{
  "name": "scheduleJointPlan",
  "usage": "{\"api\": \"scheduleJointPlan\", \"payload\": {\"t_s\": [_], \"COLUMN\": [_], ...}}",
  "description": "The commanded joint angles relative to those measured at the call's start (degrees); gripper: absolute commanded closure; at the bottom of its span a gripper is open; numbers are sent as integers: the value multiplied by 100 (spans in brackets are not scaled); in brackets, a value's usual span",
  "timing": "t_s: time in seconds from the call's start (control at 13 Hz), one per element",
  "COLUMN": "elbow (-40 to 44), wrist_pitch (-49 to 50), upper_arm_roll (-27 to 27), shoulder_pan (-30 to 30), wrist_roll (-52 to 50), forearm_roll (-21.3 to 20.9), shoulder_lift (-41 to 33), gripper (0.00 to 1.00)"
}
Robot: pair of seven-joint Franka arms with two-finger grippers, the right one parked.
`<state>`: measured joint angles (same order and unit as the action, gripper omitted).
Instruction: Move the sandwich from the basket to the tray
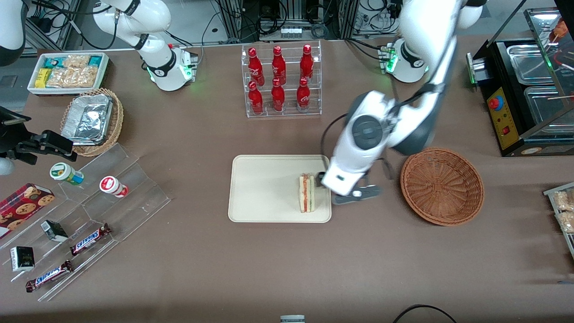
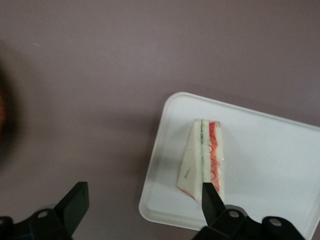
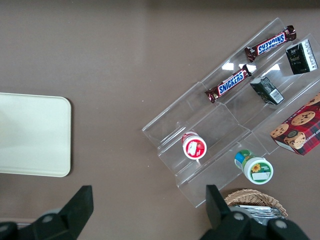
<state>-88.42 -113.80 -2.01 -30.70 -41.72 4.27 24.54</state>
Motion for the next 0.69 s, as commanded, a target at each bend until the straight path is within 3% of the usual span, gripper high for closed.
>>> {"api": "scheduleJointPlan", "payload": {"t_s": [0.0,0.15,0.62], "elbow": [-220,-290,-299], "wrist_pitch": [427,875,2001], "upper_arm_roll": [35,34,34], "shoulder_pan": [309,564,1776], "wrist_roll": [24,390,2256], "forearm_roll": [-110,-399,-348], "shoulder_lift": [-536,-826,-1697], "gripper": [0,0,0]}}
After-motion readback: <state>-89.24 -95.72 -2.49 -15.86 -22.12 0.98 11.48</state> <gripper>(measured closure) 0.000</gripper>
